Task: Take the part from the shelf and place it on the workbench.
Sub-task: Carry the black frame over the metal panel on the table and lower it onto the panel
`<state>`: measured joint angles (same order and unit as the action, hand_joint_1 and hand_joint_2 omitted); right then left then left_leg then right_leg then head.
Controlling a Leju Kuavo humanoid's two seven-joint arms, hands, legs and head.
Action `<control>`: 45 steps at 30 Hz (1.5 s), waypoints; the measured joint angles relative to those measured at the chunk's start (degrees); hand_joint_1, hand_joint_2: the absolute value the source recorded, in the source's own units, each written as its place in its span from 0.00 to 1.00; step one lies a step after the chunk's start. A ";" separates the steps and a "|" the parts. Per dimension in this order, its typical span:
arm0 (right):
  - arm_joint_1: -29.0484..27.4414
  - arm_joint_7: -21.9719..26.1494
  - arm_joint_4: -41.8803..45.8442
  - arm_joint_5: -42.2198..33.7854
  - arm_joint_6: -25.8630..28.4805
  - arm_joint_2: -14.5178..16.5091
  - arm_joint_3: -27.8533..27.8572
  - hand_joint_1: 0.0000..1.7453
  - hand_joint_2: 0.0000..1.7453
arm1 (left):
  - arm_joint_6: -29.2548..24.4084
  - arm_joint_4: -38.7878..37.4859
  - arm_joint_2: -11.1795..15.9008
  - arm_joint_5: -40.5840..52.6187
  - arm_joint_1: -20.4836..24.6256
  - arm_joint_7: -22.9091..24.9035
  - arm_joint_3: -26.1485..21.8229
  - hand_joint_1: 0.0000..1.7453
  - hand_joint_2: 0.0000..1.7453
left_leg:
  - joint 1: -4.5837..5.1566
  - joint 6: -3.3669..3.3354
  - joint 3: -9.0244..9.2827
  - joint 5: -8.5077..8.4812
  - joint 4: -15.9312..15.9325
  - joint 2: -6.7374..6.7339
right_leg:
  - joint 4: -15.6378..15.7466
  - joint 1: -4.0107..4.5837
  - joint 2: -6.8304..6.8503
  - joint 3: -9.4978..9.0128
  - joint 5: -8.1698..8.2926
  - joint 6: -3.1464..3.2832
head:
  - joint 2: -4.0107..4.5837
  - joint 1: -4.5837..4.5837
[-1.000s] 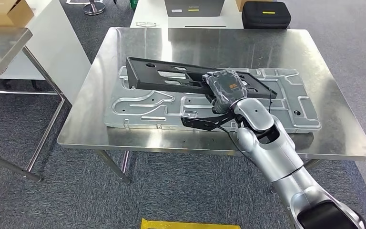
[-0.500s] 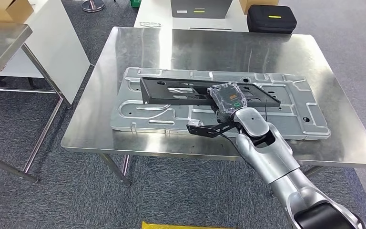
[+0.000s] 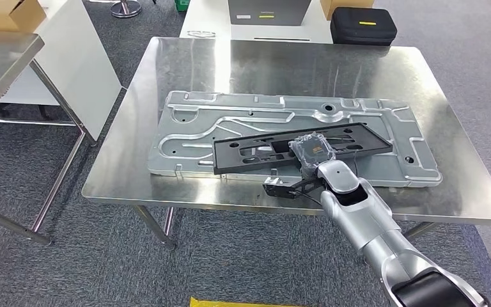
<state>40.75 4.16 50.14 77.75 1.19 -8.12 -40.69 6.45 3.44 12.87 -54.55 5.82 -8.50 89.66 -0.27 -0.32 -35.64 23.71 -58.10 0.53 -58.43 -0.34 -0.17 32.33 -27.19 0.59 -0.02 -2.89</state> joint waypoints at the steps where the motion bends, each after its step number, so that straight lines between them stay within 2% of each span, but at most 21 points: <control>1: 0.01 -0.07 -0.44 0.05 -0.04 0.03 -0.04 1.00 1.00 | -0.02 0.01 -0.01 0.01 0.00 0.00 0.00 0.00 1.00 | 0.00 0.00 0.02 -0.01 0.01 0.00 | -0.01 0.01 0.02 -0.01 -0.01 0.00 | 0.00 0.00; 10: 0.46 -1.13 -4.12 0.64 -0.15 0.27 -0.08 1.00 1.00 | -0.32 0.11 0.00 0.07 -0.01 0.08 0.00 0.00 1.00 | -0.12 0.04 0.42 0.04 0.09 0.00 | -0.02 0.06 0.05 -0.31 -0.14 0.05 | 0.01 0.01; 14: 1.14 -1.34 -6.15 0.88 -0.39 1.14 -0.08 0.00 0.00 | 0.09 0.16 0.35 -0.09 -0.02 0.34 0.00 0.00 1.00 | -0.12 0.05 0.57 0.04 0.09 -0.04 | -0.02 0.06 0.02 -0.44 -0.14 0.06 | 0.01 0.01; 18: 1.65 -1.44 -7.95 0.96 -0.84 2.17 -0.08 0.00 0.00 | 0.71 0.22 0.87 0.06 -0.08 0.49 0.00 0.00 1.00 | -0.12 0.01 0.62 0.01 0.08 -0.08 | -0.02 0.05 0.00 -0.48 -0.10 0.01 | 0.01 0.02; 22: 2.49 -2.16 -8.81 1.22 -0.65 3.24 -0.03 0.00 0.00 | 0.92 0.24 1.15 -0.62 -0.17 0.41 -0.04 0.00 0.00 | -0.12 0.01 0.70 0.01 0.08 -0.12 | -0.02 0.06 -0.04 -0.54 -0.08 -0.01 | -0.01 0.02; 31: 0.28 -5.54 -4.35 3.50 0.42 4.24 1.75 0.00 0.00 | 1.60 0.26 1.38 -1.74 -0.53 -0.06 -0.09 0.00 0.00 | -0.12 0.02 0.67 0.01 0.09 -0.15 | -0.04 0.07 -0.14 -0.54 -0.09 -0.01 | 0.00 0.01; 41: -7.17 -8.36 13.86 10.10 1.61 4.54 7.52 0.00 0.00 | 1.28 0.32 1.10 -1.60 -0.62 -0.74 -0.09 0.00 0.00 | -0.12 0.07 0.58 0.06 0.15 -0.16 | -0.04 0.07 -0.14 -0.40 -0.15 0.05 | 0.02 0.01; 45: -9.06 -8.24 18.06 11.63 3.08 4.54 9.39 0.00 0.00 | 1.09 0.39 0.84 -1.28 -0.61 -1.10 -0.08 0.00 0.00 | -0.12 0.08 0.58 0.06 0.16 -0.16 | -0.04 0.07 -0.15 -0.40 -0.16 0.04 | 0.02 0.01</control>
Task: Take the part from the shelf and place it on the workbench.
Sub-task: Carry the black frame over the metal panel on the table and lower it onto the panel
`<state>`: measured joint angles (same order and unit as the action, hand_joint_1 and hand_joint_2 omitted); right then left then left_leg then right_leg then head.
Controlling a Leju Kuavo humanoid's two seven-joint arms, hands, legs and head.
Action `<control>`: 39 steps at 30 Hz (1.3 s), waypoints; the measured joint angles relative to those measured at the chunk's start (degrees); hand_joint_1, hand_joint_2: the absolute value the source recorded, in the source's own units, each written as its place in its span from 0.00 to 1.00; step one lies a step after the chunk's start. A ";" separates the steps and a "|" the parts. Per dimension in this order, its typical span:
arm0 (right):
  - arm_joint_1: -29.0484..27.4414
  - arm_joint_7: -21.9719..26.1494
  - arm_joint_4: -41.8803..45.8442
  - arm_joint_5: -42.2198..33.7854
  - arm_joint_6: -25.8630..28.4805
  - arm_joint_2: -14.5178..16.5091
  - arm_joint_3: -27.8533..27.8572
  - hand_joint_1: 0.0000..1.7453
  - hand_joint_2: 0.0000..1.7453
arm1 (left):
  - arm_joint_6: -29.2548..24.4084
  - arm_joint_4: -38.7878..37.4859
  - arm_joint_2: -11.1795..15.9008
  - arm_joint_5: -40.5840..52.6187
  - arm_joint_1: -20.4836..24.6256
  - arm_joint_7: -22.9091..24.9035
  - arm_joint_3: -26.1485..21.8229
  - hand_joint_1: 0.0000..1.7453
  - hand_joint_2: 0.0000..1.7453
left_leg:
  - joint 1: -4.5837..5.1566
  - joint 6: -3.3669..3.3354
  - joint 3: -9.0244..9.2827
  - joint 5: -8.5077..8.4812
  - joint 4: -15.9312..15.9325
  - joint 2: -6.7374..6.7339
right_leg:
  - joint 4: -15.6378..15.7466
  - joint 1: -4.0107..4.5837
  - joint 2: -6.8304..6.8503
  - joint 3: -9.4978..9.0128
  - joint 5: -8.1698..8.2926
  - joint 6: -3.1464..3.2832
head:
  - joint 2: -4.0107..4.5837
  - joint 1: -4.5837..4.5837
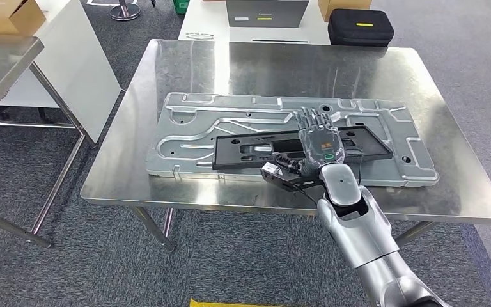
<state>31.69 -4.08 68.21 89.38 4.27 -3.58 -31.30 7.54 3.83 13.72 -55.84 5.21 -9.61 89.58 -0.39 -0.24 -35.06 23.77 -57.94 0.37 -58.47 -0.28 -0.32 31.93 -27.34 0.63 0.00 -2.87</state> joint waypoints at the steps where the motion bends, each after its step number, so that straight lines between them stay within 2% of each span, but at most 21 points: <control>1: -0.37 0.05 0.74 0.20 0.38 0.00 0.20 0.00 0.00 | 0.00 0.04 -0.04 0.01 0.00 -0.01 0.00 0.00 0.00 | 0.00 0.00 0.00 0.00 0.00 0.00 | 0.00 0.00 0.00 0.00 0.00 0.00 | 0.00 0.01; 12: -3.32 -0.01 8.73 0.57 1.16 0.00 -1.72 0.00 0.00 | 0.00 0.13 -0.49 -0.46 0.03 0.61 0.02 0.00 0.00 | 0.00 0.00 0.00 0.00 0.01 0.00 | 0.00 0.01 0.00 0.00 0.00 0.00 | -0.01 0.01; 18: -4.22 2.08 10.77 0.08 1.31 0.41 -2.53 0.00 0.00 | -0.10 0.14 -0.51 0.20 0.05 0.77 0.02 0.00 0.00 | 0.17 -0.09 -0.04 0.11 -0.09 0.02 | 0.05 -0.23 -0.01 -0.01 0.01 -0.08 | -0.01 -0.01; 23: -4.84 3.00 13.35 -1.06 1.32 1.13 -3.64 0.00 0.00 | -1.26 0.15 -0.37 3.86 0.11 2.30 0.02 0.00 0.00 | 0.38 -0.46 -0.10 0.38 -0.30 0.03 | 0.08 -0.48 -0.01 -0.04 -0.08 -0.36 | -0.01 -0.01; 26: -4.80 2.98 15.32 -1.24 1.10 1.69 -3.82 0.00 0.00 | -2.03 0.15 0.03 7.60 0.20 3.52 0.02 0.00 0.00 | 0.22 -0.98 0.18 0.30 0.16 -0.03 | 0.14 -0.50 0.00 -0.23 -0.23 -0.85 | -0.01 0.00; 27: -4.70 2.98 16.04 -1.26 0.95 1.82 -3.83 0.00 0.00 | -2.17 0.15 0.15 8.73 0.24 3.76 0.02 0.00 0.00 | 0.06 -1.24 0.43 0.06 0.54 -0.12 | -0.49 -0.48 0.04 -0.09 -0.83 -1.00 | -0.02 0.02; 28: -4.52 2.98 16.75 -1.28 0.73 1.91 -3.84 0.00 0.00 | -2.28 0.15 0.25 9.81 0.28 3.96 0.03 0.00 0.00 | -0.12 -1.49 0.67 -0.19 0.90 -0.22 | -2.16 -0.46 0.07 0.53 -2.12 -1.11 | -0.02 0.03; 31: -4.06 2.97 18.41 -1.32 -0.15 1.99 -3.93 0.00 0.00 | -2.53 0.15 0.60 12.43 0.32 4.13 0.04 0.00 0.00 | -0.21 -1.75 0.66 -0.46 0.99 -0.36 | -12.38 -0.53 0.13 5.14 -7.74 -1.18 | -0.01 0.05; 32: -3.96 2.91 18.85 -1.33 -0.53 2.02 -3.98 0.00 0.00 | -2.61 0.15 0.74 13.46 0.31 4.06 0.04 0.00 0.00 | -0.22 -1.74 0.55 -0.45 0.89 -0.35 | -14.88 -0.57 0.14 6.31 -8.37 -1.21 | -0.01 0.06; 33: -3.71 2.82 19.35 -1.33 -1.01 2.09 -4.08 0.00 0.00 | -2.69 0.15 0.92 14.75 0.28 3.84 0.04 0.00 0.00 | -0.23 -1.70 0.42 -0.43 0.73 -0.34 | -15.41 -0.62 0.15 6.58 -7.79 -1.22 | -0.01 0.06; 34: -3.16 2.73 19.95 -1.34 -1.75 2.24 -4.21 0.00 0.00 | -2.72 0.17 1.24 16.37 0.21 3.39 0.04 0.00 0.00 | -0.25 -1.61 0.27 -0.37 0.48 -0.33 | -13.65 -0.71 0.18 5.74 -6.15 -1.18 | -0.01 0.06; 35: -2.26 2.66 20.61 -1.42 -2.67 2.50 -4.38 0.00 0.00 | -2.70 0.23 1.72 18.09 0.14 2.71 0.04 0.00 0.00 | -0.27 -1.43 0.10 -0.28 0.16 -0.34 | -10.13 -0.81 0.22 4.00 -4.06 -1.10 | -0.01 0.07; 37: 0.14 2.64 21.84 -1.87 -4.63 3.22 -4.86 0.00 0.00 | -2.48 0.40 3.01 21.14 0.01 0.99 0.04 0.00 0.00 | -0.22 -0.80 -0.31 -0.15 -0.47 -0.36 | -3.88 -0.66 0.17 0.89 -1.33 -0.73 | -0.02 0.05; 38: 1.30 2.66 22.30 -2.16 -5.39 3.57 -5.07 0.00 0.00 | -2.36 0.50 3.72 22.10 -0.03 0.25 0.04 0.00 0.00 | -0.19 -0.41 -0.47 -0.21 -0.70 -0.35 | -2.32 -0.51 0.12 0.21 -0.87 -0.48 | -0.02 0.04; 39: 2.26 2.67 22.64 -2.40 -5.94 3.92 -5.24 0.00 0.00 | -2.26 0.59 4.42 22.72 -0.09 -0.30 0.05 0.00 0.00 | -0.18 0.04 -0.61 -0.41 -0.73 -0.32 | -2.08 -0.31 0.04 0.28 -0.84 -0.19 | -0.02 0.03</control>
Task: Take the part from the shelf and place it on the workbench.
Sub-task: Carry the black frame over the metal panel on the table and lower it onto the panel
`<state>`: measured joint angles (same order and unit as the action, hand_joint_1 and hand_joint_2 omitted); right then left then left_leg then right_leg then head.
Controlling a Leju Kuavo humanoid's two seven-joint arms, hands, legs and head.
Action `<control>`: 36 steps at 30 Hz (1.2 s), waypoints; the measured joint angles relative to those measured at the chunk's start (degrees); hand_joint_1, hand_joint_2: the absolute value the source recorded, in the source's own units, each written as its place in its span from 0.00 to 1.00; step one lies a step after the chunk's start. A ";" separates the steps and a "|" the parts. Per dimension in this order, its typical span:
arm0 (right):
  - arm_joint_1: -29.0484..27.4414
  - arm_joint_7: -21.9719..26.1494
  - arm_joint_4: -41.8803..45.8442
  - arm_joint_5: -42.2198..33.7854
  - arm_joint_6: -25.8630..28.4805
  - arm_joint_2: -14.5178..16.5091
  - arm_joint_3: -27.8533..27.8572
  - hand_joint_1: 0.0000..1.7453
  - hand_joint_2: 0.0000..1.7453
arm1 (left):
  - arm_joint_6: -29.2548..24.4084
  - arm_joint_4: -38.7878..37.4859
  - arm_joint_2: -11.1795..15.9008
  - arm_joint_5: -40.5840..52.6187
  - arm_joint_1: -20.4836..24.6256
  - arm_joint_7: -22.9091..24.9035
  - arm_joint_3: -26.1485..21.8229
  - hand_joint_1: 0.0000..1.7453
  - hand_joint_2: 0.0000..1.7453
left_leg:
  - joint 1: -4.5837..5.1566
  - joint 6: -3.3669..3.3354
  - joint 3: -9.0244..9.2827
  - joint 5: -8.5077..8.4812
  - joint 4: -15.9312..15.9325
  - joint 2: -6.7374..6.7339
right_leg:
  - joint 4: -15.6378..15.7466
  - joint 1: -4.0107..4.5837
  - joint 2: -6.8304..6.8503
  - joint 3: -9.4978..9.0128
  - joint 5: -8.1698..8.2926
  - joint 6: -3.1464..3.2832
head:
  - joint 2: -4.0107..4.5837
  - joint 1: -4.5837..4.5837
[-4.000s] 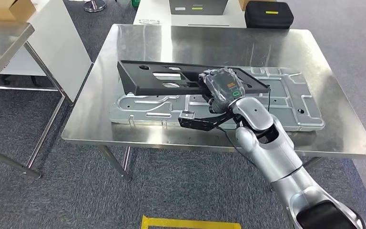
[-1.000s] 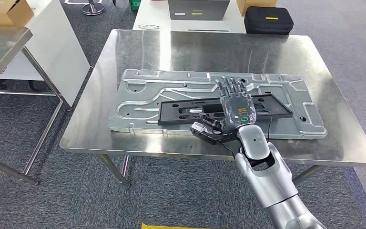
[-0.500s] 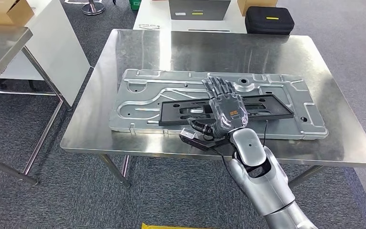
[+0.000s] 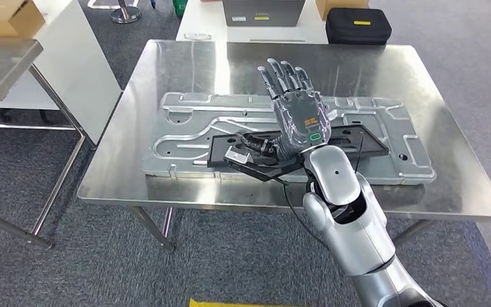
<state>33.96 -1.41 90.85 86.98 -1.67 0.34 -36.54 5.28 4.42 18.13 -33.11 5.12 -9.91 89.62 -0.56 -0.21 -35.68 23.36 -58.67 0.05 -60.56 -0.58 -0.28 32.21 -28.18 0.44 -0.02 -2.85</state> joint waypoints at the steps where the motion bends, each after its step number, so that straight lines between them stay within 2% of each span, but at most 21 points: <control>1: 0.76 0.01 0.27 -0.15 -0.31 0.32 -0.10 0.00 0.00 | 0.03 0.08 0.58 0.40 -0.11 -0.34 0.00 0.00 0.00 | -0.04 0.47 -0.09 -0.28 0.07 0.06 | 0.11 0.10 -0.04 0.25 0.38 0.39 | 0.00 0.01; 3: 1.93 0.01 0.61 -0.41 -0.49 0.80 -0.32 0.00 0.00 | -0.08 0.26 1.64 1.34 -0.43 -0.90 0.01 0.00 0.00 | -0.25 1.29 -0.62 0.18 -0.38 0.13 | 0.64 -0.01 0.11 0.70 1.01 1.37 | 0.01 0.00; 5: 2.94 -0.01 0.80 -0.89 -0.47 1.17 -0.71 0.00 0.00 | -0.37 0.51 2.41 2.88 -0.83 -1.96 0.01 0.00 0.00 | -0.44 1.83 -2.30 3.87 -4.44 0.13 | 1.06 -0.10 0.28 1.55 2.04 2.30 | 0.02 -0.02; 7: 4.04 -0.05 0.84 -1.56 -0.53 1.43 -1.24 0.00 0.00 | -0.85 0.86 3.09 4.28 -1.32 -3.80 0.01 0.00 0.00 | -0.49 2.20 -4.77 8.80 -11.92 0.12 | 1.04 0.12 0.28 2.83 2.96 2.67 | 0.02 -0.02; 8: 4.55 -0.10 0.84 -1.98 -0.65 1.47 -1.55 0.00 0.00 | -1.09 1.03 3.48 4.66 -1.61 -4.82 0.01 0.00 0.00 | -0.51 2.30 -5.39 10.14 -14.78 0.12 | 0.97 0.25 0.27 3.49 3.40 2.71 | 0.02 -0.02; 9: 4.97 -0.13 0.85 -2.45 -0.81 1.45 -1.78 0.00 0.00 | -1.27 1.16 3.81 4.76 -1.89 -5.70 0.01 0.00 0.00 | -0.51 2.28 -5.09 10.38 -15.86 0.12 | 0.89 0.38 0.25 4.11 3.81 2.72 | 0.02 -0.02; 10: 5.27 -0.19 0.92 -2.96 -1.03 1.43 -1.95 0.00 0.00 | -1.40 1.26 4.13 4.65 -2.18 -6.38 0.01 0.00 0.00 | -0.50 2.16 -3.62 9.55 -14.67 0.12 | 0.80 0.51 0.24 4.67 4.19 2.67 | 0.01 -0.03; 13: 5.80 -0.44 1.42 -4.06 -1.41 1.23 -2.06 0.00 0.00 | -1.24 1.37 5.09 4.11 -2.92 -6.97 -0.02 0.00 0.00 | -0.29 1.28 4.53 6.47 -3.18 0.16 | 0.53 0.80 0.26 5.90 5.28 2.25 | 0.01 -0.01; 15: 5.93 -0.79 1.59 -4.22 -1.33 1.10 -2.20 0.00 0.00 | -0.50 1.42 5.44 3.82 -3.20 -5.83 -0.05 0.00 0.00 | 0.09 0.73 6.67 6.13 0.72 0.21 | 0.64 0.81 0.35 6.11 6.04 1.65 | 0.01 -0.02; 18: 5.86 -1.37 1.39 -4.16 -0.98 1.00 -2.79 0.00 0.00 | 1.08 1.45 5.33 3.16 -3.26 -2.35 -0.17 0.00 0.00 | 0.10 -0.22 6.08 4.66 1.62 -0.01 | 0.70 0.77 0.30 6.44 6.40 0.54 | 0.01 -0.02; 20: 5.71 -1.77 1.09 -3.93 -0.55 0.94 -3.03 0.00 0.00 | 1.97 1.46 4.99 2.62 -3.08 -0.24 -0.40 0.00 0.00 | -0.21 -1.09 5.12 3.18 2.13 -0.37 | -2.38 0.72 0.23 7.75 2.72 -0.07 | 0.02 0.01; 22: 4.94 -2.34 0.89 -3.47 0.21 0.61 -3.10 0.00 0.00 | 2.39 1.46 4.27 2.30 -2.91 1.63 -0.67 0.00 0.00 | -0.18 -1.51 3.63 1.92 2.10 -0.53 | -9.34 0.48 0.23 9.71 -2.85 -0.48 | 0.02 0.01; 23: 4.14 -2.59 0.91 -3.25 0.71 0.15 -3.11 0.00 0.00 | 2.38 1.46 3.70 2.26 -2.89 2.52 -0.81 0.00 0.00 | -0.17 -1.51 2.80 1.33 2.03 -0.56 | -12.72 0.39 0.23 10.29 -4.47 -0.66 | 0.02 0.00; 24: 3.05 -2.74 1.16 -3.12 1.27 -0.60 -3.10 0.00 0.00 | 2.24 1.46 2.96 2.22 -2.88 3.35 -0.92 0.00 0.00 | -0.16 -1.50 1.99 0.77 1.94 -0.56 | -14.69 0.31 0.24 10.12 -4.82 -0.82 | 0.02 0.00; 25: 1.77 -2.66 1.72 -3.16 1.94 -1.66 -3.03 0.00 0.00 | 2.01 1.43 1.95 2.16 -2.87 4.06 -1.04 0.00 0.00 | -0.16 -1.47 1.20 0.26 1.81 -0.55 | -14.61 0.25 0.25 8.92 -4.02 -0.92 | 0.02 -0.01; 27: -0.87 -2.03 3.40 -3.60 3.62 -4.33 -2.55 0.00 0.00 | 1.48 1.01 -0.46 1.95 -2.87 5.03 -1.28 0.00 0.00 | -0.14 -1.30 -0.15 -0.57 1.36 -0.46 | -8.64 0.23 0.29 3.62 -1.46 -0.79 | 0.02 0.00; 29: -3.19 -1.01 5.07 -4.11 5.33 -7.05 -1.45 0.00 0.00 | 1.10 0.25 -2.99 1.62 -2.88 5.39 -1.46 0.00 0.00 | 0.00 -0.87 -1.05 -1.21 0.88 -0.35 | -0.90 0.53 0.39 -1.65 -1.09 -0.30 | 0.01 -0.01; 30: -4.22 -0.56 5.76 -4.23 6.07 -8.32 -0.70 0.00 0.00 | 0.95 -0.08 -4.16 1.45 -2.87 5.51 -1.52 0.00 0.00 | 0.04 -0.57 -1.25 -1.52 0.76 -0.36 | 1.36 0.72 0.41 -2.92 -1.40 -0.04 | 0.00 0.07; 33: -6.55 0.21 7.41 -4.40 6.66 -10.85 1.80 0.00 0.00 | 0.64 -0.86 -6.47 0.75 -2.74 5.98 -1.69 0.00 0.00 | 0.07 0.43 -1.61 -2.26 0.84 -0.42 | 2.63 0.67 0.35 -2.33 -0.42 0.82 | 0.01 0.33; 34: -7.02 0.36 7.82 -4.45 6.37 -11.24 2.56 0.00 0.00 | 0.60 -1.10 -6.88 0.49 -2.64 6.08 -1.79 0.00 0.00 | 0.05 0.71 -2.07 -1.20 0.14 -0.41 | 2.85 0.47 0.38 -1.78 0.28 1.25 | 0.01 0.33; 36: -7.75 0.71 8.30 -4.49 5.93 -11.61 3.81 0.00 0.00 | 0.60 -1.42 -7.43 0.09 -2.47 6.17 -2.14 0.00 0.00 | -0.16 1.26 -3.58 4.07 -4.45 -0.34 | 3.18 0.19 0.47 -0.40 1.74 1.85 | 0.01 0.30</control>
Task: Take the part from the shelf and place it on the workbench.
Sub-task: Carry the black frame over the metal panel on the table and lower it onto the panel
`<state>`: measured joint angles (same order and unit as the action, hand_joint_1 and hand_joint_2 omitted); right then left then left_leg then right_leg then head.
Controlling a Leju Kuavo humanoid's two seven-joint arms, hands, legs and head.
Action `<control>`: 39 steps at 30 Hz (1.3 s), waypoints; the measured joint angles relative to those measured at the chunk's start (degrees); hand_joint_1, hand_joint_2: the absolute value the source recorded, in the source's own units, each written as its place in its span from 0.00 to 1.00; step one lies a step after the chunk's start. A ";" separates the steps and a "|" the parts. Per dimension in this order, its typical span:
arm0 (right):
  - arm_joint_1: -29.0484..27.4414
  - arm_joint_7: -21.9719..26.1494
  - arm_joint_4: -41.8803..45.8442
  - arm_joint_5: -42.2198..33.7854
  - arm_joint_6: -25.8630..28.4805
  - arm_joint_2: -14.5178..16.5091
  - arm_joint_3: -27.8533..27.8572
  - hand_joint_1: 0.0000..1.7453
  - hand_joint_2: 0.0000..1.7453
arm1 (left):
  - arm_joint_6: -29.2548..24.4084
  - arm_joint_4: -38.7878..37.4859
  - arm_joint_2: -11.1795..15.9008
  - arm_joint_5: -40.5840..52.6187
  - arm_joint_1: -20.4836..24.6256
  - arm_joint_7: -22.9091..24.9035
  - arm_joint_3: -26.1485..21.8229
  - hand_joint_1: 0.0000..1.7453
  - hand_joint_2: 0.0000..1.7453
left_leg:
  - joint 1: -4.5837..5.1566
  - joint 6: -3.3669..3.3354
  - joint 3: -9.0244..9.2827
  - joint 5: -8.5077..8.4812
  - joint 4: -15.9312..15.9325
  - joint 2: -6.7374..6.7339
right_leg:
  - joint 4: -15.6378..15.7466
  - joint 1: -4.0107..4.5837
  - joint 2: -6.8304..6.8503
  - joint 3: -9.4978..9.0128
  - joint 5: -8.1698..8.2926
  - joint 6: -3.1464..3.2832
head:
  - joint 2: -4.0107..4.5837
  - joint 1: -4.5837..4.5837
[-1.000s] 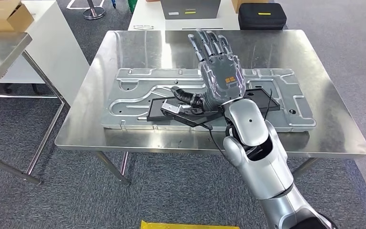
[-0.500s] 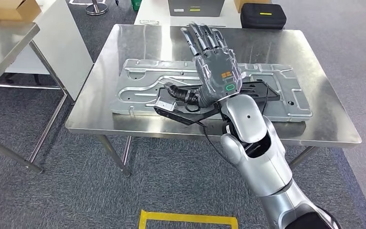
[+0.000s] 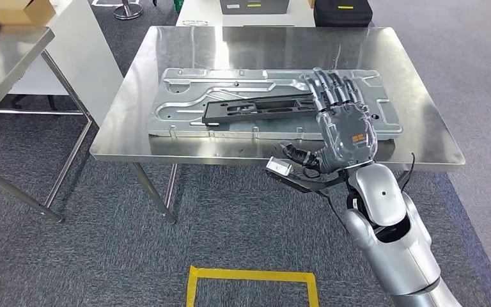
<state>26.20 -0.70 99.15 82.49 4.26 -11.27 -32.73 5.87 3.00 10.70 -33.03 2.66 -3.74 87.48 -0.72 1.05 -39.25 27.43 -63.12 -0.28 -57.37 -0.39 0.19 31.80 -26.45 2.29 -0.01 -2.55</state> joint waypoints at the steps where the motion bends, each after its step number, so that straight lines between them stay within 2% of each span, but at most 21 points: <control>1: -0.33 0.20 0.08 0.00 -0.11 -0.08 0.52 0.00 0.00 | 0.01 -0.13 -0.17 -0.22 0.05 0.05 -0.21 0.00 0.00 | -0.07 0.29 -0.83 3.09 -3.63 0.01 | 0.01 -0.01 -0.02 0.77 0.67 0.18 | 0.00 0.00; 3: -0.79 0.65 0.07 -0.01 -0.30 -0.04 1.09 0.00 0.00 | 0.18 -0.36 -0.37 -0.79 0.14 0.13 -0.55 0.00 0.00 | -0.17 0.72 -1.41 5.77 -9.88 0.01 | -0.15 0.03 0.02 2.42 1.95 0.12 | 0.00 0.00; 5: -0.71 1.03 -0.23 0.21 -1.02 0.82 1.08 0.00 0.00 | 1.00 -0.64 -0.17 -1.76 0.19 -0.05 -1.03 0.00 0.00 | -0.20 0.83 0.96 3.47 -10.00 0.01 | -0.55 0.04 0.03 4.24 3.15 -0.08 | 0.01 0.00; 6: -0.36 0.96 -0.59 0.55 -1.58 1.77 0.81 0.00 0.00 | 1.61 -0.82 0.18 -2.30 0.22 -0.31 -1.37 0.00 0.00 | -0.21 0.72 3.62 1.92 -7.05 0.02 | -0.86 0.04 -0.04 5.13 3.68 -0.21 | 0.01 0.00; 8: 0.60 0.34 -1.50 1.45 -2.50 4.26 -0.07 0.00 0.00 | 2.67 -1.20 1.36 -2.97 0.40 -1.03 -2.03 0.00 0.00 | 0.01 0.17 9.75 1.83 1.44 0.03 | -1.49 0.14 -0.17 6.40 4.53 -0.63 | -0.01 0.02; 10: 1.51 -0.28 -2.38 1.98 -2.92 6.18 -0.91 0.00 0.00 | 3.08 -1.49 2.43 -3.18 0.59 -1.51 -2.60 0.00 0.00 | 0.44 -0.62 12.56 2.92 6.33 0.08 | -1.62 0.10 -0.03 6.72 5.39 -1.30 | -0.01 -0.02; 12: 2.15 -0.57 -3.07 2.06 -3.05 7.22 -1.39 0.00 0.00 | 3.17 -1.70 3.05 -3.32 0.60 -1.67 -3.12 0.00 0.00 | 0.50 -1.49 12.05 1.90 7.01 0.05 | -1.37 -0.02 0.11 6.79 6.09 -2.05 | -0.01 -0.08; 13: 2.37 -0.68 -3.36 2.07 -3.05 7.48 -1.50 0.00 0.00 | 3.17 -1.78 3.20 -3.37 0.61 -1.69 -3.33 0.00 0.00 | 0.39 -1.99 11.60 1.17 7.20 -0.03 | -1.81 -0.05 0.06 7.15 5.29 -2.36 | -0.01 -0.09; 15: 2.60 -0.78 -3.81 2.03 -3.05 7.68 -1.56 0.00 0.00 | 3.17 -1.86 3.34 -3.39 0.57 -1.73 -3.59 0.00 0.00 | 0.15 -2.82 10.29 -0.42 7.47 -0.23 | -5.78 -0.17 -0.08 8.58 0.55 -2.80 | -0.01 -0.05; 17: 2.68 -0.79 -4.21 1.92 -3.04 7.79 -1.59 0.00 0.00 | 3.22 -1.88 3.35 -3.43 0.46 -1.74 -3.71 0.00 0.00 | 0.20 -3.12 8.46 -1.76 7.21 -0.29 | -13.16 -0.28 -0.11 10.35 -4.81 -3.08 | -0.01 -0.05; 18: 2.71 -0.65 -4.47 1.72 -3.05 7.89 -1.65 0.00 0.00 | 3.35 -1.88 3.36 -3.51 0.42 -1.65 -3.76 0.00 0.00 | 0.22 -3.10 7.43 -2.36 6.96 -0.39 | -16.24 -0.31 -0.11 10.68 -5.75 -3.19 | -0.01 -0.04; 20: 3.18 -0.13 -5.36 1.11 -3.11 8.62 -2.09 0.00 0.00 | 4.02 -1.88 3.57 -3.91 0.30 -1.30 -3.98 0.00 0.00 | 0.23 -2.91 5.38 -3.33 6.22 -0.78 | -17.20 -0.33 -0.01 8.75 -4.10 -3.21 | -0.01 -0.03; 22: 4.65 0.50 -6.90 0.51 -3.24 10.50 -3.19 0.00 0.00 | 5.27 -1.89 4.12 -4.52 0.03 -0.96 -4.45 0.00 0.00 | 0.31 -2.52 3.69 -3.95 5.24 -1.51 | -10.77 -0.23 1.09 3.26 -2.29 -2.90 | -0.01 -0.04; 24: 6.59 0.77 -8.42 0.02 -3.51 12.84 -4.89 0.00 0.00 | 6.48 -1.93 4.70 -4.78 -0.35 -0.59 -4.87 0.00 0.00 | 0.48 -1.91 2.78 -4.45 4.47 -2.42 | -3.90 0.23 2.29 -1.22 -3.12 -2.33 | -0.01 -0.09; 25: 7.43 0.74 -8.89 -0.23 -3.83 13.70 -5.87 0.00 0.00 | 6.84 -1.98 4.95 -4.75 -0.54 -0.26 -5.00 0.00 0.00 | 0.55 -1.56 2.64 -4.76 4.36 -2.87 | -2.16 0.44 2.44 -2.01 -3.74 -2.03 | -0.01 -0.08; 28: 8.59 0.28 -9.35 -0.90 -5.11 14.68 -8.76 0.00 0.00 | 7.05 -2.08 5.26 -4.64 -1.19 0.75 -5.28 0.00 0.00 | 0.36 -0.39 2.37 -4.85 4.27 -3.14 | -1.05 0.39 1.35 -1.12 -2.33 -0.75 | 0.00 0.05; 30: 8.66 -0.15 -9.35 -1.14 -5.52 14.74 -10.15 0.00 0.00 | 6.85 -2.09 5.23 -4.49 -1.88 0.75 -5.44 0.00 0.00 | 0.13 0.17 1.10 -0.63 1.08 -1.56 | -0.50 0.18 0.71 0.11 -0.64 0.05 | 0.00 0.06; 32: 8.48 -0.54 -9.40 -1.25 -5.54 14.69 -11.05 0.00 0.00 | 6.51 -2.12 5.20 -4.07 -2.67 0.01 -5.58 0.00 0.00 | 0.05 0.44 -0.59 5.17 -5.75 -0.32 | -0.52 0.23 -0.21 1.88 0.96 0.30 | -0.01 0.05; 34: 7.95 -0.88 -9.63 -1.19 -5.32 14.52 -11.49 0.00 0.00 | 6.25 -2.14 5.24 -3.50 -3.15 -1.08 -5.64 0.00 0.00 | 0.04 0.54 -0.72 6.57 -10.91 -0.09 | -0.74 0.26 -1.23 3.89 2.52 0.15 | 0.00 0.05; 36: 7.40 -1.15 -10.01 -1.03 -5.05 14.31 -11.62 0.00 0.00 | 6.13 -2.16 5.33 -3.05 -3.30 -1.92 -5.65 0.00 0.00 | 0.01 0.41 2.67 3.74 -8.73 0.30 | -1.13 0.19 -2.21 5.94 3.91 -0.16 | 0.00 0.05; 39: 6.98 -1.32 -10.49 -0.87 -4.73 14.20 -11.68 0.00 0.00 | 6.01 -2.21 5.61 -2.87 -3.42 -2.29 -5.80 0.00 0.00 | -0.07 -0.40 11.11 3.22 3.15 3.79 | -1.62 0.17 -3.77 8.06 5.81 -0.98 | -0.01 0.06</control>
<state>33.18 -2.03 88.66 81.61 -0.47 2.92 -44.41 11.88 0.79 16.31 -35.90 -0.77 -6.03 81.68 -0.80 0.65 -28.15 30.65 -59.97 3.51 -59.00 -0.22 -3.58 39.86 -20.63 1.31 -0.02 -2.49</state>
